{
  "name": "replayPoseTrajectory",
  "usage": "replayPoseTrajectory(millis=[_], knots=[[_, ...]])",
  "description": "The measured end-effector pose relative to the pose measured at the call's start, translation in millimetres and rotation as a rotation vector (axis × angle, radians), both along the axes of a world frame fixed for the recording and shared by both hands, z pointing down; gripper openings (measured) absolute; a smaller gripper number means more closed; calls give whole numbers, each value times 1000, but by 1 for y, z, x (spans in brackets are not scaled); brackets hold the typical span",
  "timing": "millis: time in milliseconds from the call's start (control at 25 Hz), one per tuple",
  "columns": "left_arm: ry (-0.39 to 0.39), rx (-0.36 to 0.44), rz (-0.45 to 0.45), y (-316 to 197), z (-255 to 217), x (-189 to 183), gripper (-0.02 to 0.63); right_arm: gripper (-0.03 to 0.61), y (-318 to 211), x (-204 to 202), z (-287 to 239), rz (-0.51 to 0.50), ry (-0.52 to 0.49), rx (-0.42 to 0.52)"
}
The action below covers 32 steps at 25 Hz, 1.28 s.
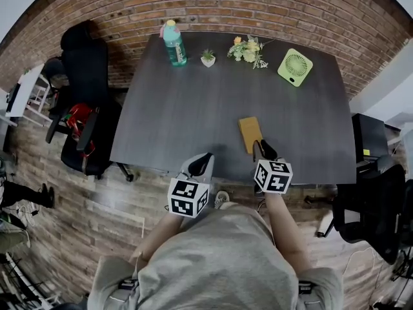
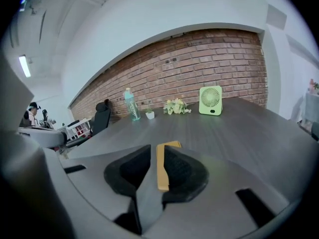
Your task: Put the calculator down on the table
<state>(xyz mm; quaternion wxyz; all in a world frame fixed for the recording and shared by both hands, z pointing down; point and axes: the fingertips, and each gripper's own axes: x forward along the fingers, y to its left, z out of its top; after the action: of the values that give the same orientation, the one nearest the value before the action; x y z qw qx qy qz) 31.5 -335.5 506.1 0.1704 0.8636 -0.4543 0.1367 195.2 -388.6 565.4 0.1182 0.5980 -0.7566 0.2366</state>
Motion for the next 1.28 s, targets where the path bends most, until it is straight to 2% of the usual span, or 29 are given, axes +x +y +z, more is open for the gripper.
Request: replayPoseTrajectory(millis=[640,920,1280], knots=[[16,21,20,63,-12,-29,21,6,87,-48,-47,-26,-50,71],[16,18,19,103,-9,-51,21,3,131,-73,-56,-26,-73,100],[21,22,23,159,-7,-66,21,3,196,-94,-73,-47,-45,152]])
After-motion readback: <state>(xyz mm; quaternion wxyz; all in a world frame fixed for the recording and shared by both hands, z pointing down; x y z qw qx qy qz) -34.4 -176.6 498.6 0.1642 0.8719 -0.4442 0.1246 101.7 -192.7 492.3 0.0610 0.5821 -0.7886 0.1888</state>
